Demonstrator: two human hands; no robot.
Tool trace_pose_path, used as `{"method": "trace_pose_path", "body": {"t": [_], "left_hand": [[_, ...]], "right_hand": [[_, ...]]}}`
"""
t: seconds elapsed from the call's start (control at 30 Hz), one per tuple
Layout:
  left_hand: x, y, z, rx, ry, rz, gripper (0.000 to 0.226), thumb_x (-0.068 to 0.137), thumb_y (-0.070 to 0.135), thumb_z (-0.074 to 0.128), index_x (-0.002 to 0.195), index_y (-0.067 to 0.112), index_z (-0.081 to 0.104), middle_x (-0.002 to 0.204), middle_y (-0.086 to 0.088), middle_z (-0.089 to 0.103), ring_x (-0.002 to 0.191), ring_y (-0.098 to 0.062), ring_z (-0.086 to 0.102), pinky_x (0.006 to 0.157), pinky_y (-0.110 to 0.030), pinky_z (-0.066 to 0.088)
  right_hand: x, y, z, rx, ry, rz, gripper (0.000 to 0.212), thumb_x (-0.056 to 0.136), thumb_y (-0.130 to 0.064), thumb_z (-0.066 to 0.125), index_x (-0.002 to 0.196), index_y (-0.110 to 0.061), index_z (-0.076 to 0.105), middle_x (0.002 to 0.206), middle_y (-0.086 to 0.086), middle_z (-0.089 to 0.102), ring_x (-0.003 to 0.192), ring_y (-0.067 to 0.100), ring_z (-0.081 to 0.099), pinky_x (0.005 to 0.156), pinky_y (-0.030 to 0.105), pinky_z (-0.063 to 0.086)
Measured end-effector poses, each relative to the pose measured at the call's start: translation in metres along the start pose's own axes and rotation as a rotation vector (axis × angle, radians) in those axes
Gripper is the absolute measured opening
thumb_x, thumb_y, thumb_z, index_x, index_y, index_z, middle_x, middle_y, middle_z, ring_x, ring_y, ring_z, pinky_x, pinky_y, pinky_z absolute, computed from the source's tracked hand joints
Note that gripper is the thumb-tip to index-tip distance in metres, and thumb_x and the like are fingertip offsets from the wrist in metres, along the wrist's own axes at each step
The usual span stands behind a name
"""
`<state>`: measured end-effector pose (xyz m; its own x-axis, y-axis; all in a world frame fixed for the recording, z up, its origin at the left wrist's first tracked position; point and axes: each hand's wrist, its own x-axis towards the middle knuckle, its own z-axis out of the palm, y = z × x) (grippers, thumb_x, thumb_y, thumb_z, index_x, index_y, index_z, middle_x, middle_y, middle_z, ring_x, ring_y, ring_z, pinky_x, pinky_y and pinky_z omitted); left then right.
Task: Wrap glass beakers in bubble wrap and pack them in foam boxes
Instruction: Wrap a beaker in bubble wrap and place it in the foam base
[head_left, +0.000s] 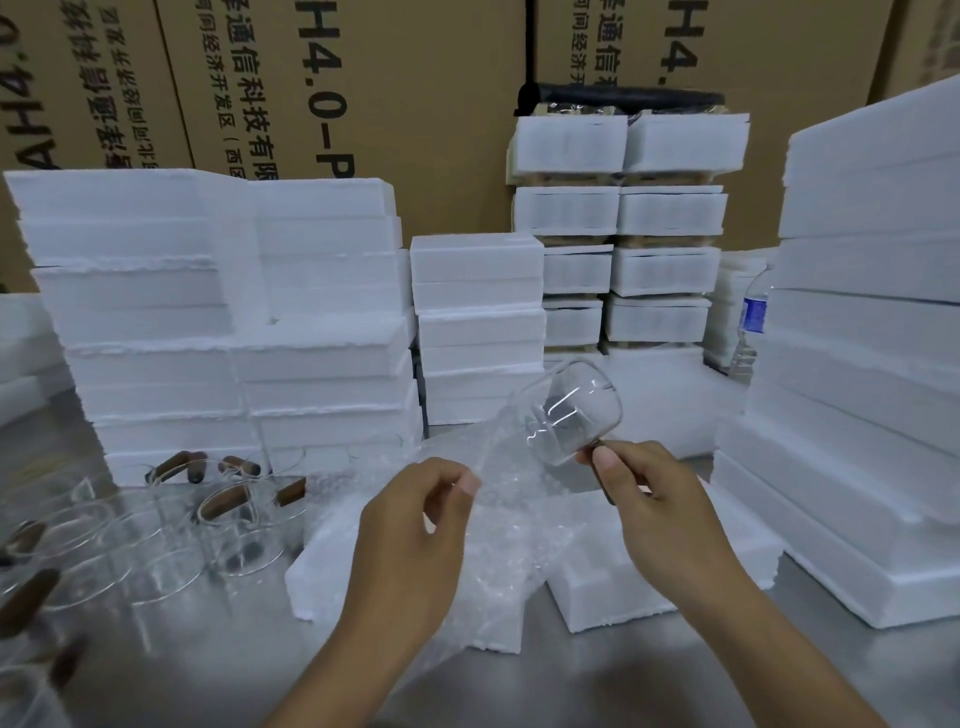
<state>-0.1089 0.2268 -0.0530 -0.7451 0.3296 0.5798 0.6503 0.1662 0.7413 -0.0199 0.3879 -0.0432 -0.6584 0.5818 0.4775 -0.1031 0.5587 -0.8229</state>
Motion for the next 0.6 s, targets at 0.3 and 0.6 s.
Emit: {"method": "trace_pose_path", "body": {"t": [0.3,0.6], "left_hand": [[-0.003,0.006,-0.011,-0.170,0.084,0.016,0.019,0.082,0.045,0.047,0.078,0.032,0.061,0.083,0.014,0.059,0.080,0.003,0.052,0.068,-0.003,0.033],[-0.006,0.010,-0.011,0.027,0.033,0.294,0.015,0.088,0.043,0.047,0.080,0.043,0.060,0.098,0.017,0.050,0.098,-0.010,0.050,0.085,-0.014,0.036]], "right_hand": [[-0.004,0.007,0.000,-0.331,-0.015,-0.133,0.016,0.095,-0.024,0.051,0.089,-0.031,0.064,0.088,-0.012,0.046,0.081,-0.008,0.047,0.070,0.004,0.036],[-0.009,0.000,-0.003,-0.382,-0.119,-0.217,0.015,0.092,-0.025,0.055,0.096,-0.033,0.067,0.086,-0.016,0.045,0.085,-0.006,0.047,0.073,0.006,0.036]]}}
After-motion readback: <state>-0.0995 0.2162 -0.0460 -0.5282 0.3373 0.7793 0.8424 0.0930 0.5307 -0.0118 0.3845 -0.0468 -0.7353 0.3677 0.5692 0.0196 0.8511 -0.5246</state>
